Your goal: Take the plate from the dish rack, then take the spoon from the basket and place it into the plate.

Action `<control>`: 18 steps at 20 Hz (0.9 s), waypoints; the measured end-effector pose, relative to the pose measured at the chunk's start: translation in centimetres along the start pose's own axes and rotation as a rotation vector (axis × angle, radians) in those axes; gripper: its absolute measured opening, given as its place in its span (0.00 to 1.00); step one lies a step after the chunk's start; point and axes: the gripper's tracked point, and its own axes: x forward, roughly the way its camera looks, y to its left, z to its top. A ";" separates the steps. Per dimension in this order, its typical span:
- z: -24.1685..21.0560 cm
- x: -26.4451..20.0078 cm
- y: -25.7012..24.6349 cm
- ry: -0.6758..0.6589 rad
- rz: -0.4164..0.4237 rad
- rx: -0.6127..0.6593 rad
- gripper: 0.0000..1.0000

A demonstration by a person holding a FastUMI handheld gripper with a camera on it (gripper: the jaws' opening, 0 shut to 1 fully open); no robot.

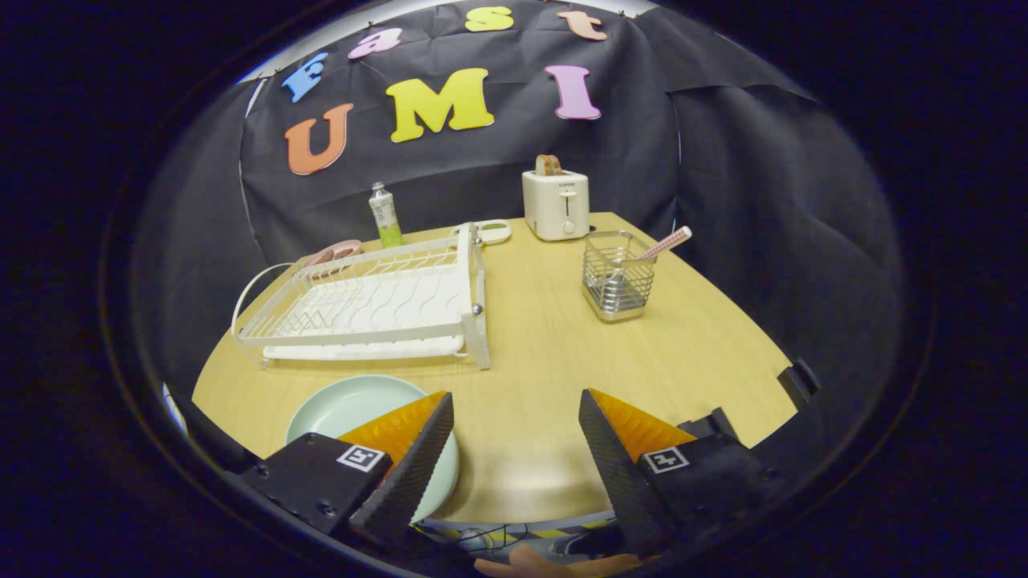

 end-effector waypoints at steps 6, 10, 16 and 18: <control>4.6 1.8 -4.8 -0.124 0.046 0.041 1.00; 7.2 4.7 -9.5 -0.147 0.001 0.142 1.00; 10.9 7.0 -13.3 -0.203 -0.030 0.085 1.00; 12.2 8.5 -13.3 -0.210 0.011 0.083 1.00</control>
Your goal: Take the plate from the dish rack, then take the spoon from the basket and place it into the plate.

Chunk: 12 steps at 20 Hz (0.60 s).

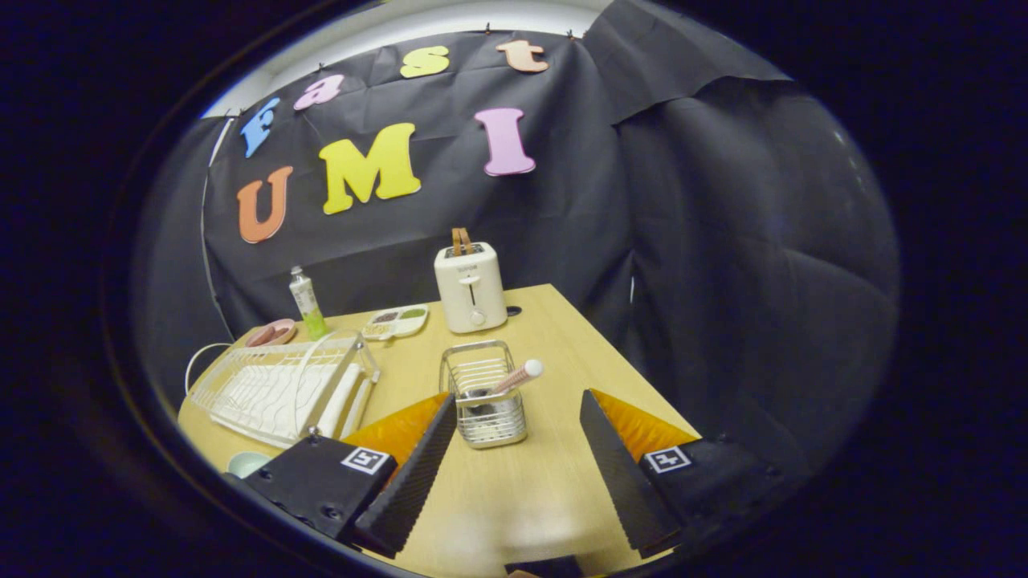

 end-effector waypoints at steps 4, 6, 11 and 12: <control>0.2 4.2 -0.6 0.072 -0.005 0.034 0.98; 0.1 5.4 0.3 0.091 0.025 0.045 0.91; 0.5 6.6 3.2 0.057 0.096 -0.008 0.48; 0.6 6.7 3.6 0.060 0.107 -0.024 0.41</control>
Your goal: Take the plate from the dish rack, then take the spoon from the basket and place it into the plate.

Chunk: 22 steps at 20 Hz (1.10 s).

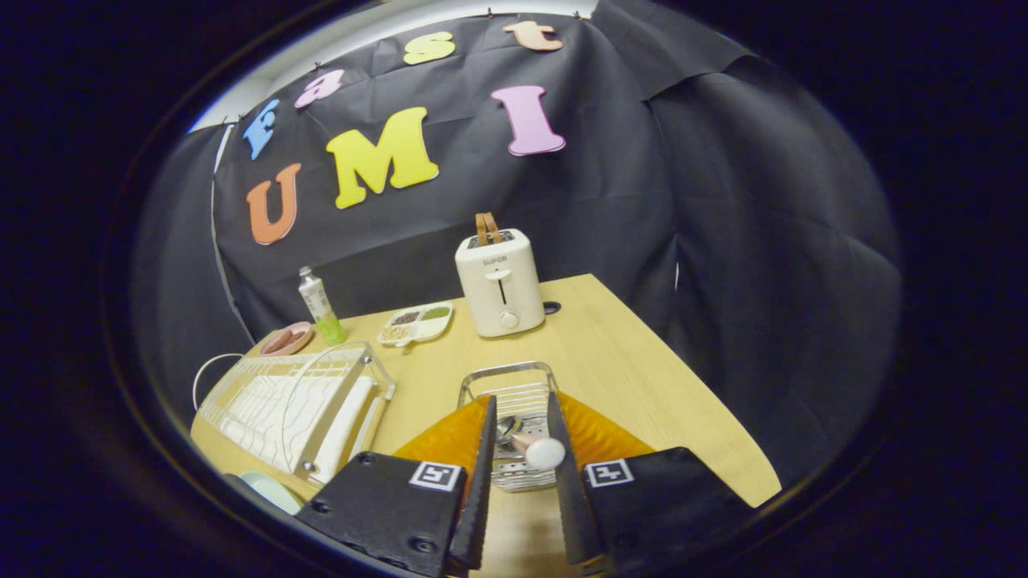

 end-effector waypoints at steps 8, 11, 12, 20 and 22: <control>1.0 -0.7 1.4 -0.067 -0.040 -0.143 0.21; 3.2 -2.2 1.9 -0.154 -0.072 -0.193 0.20; 3.9 -2.6 2.1 -0.171 -0.074 -0.198 0.20; 9.4 -7.9 1.6 -0.294 -0.063 -0.132 0.20; 10.8 -10.2 1.8 -0.315 -0.062 -0.122 0.20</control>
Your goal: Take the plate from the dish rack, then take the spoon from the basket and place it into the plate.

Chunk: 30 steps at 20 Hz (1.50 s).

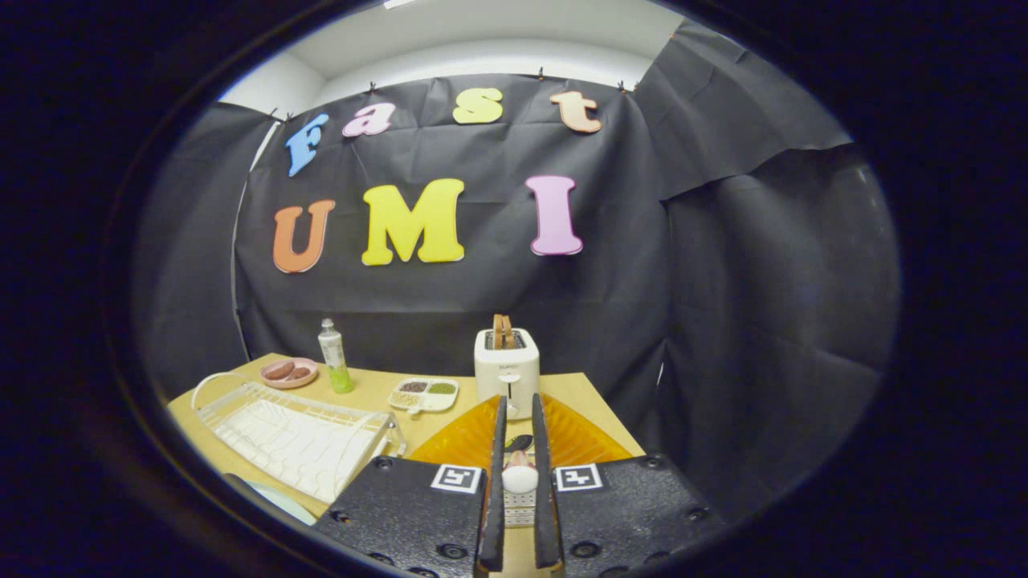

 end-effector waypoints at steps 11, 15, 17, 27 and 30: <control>9.2 -15.0 8.5 -0.150 0.109 -0.018 0.20; 8.0 -19.3 14.2 -0.166 0.153 -0.058 0.20; 6.3 -20.5 16.5 -0.139 0.163 -0.078 0.20; -8.3 -18.1 28.0 0.098 0.279 -0.071 0.20; -12.4 -16.6 29.6 0.182 0.308 -0.059 0.20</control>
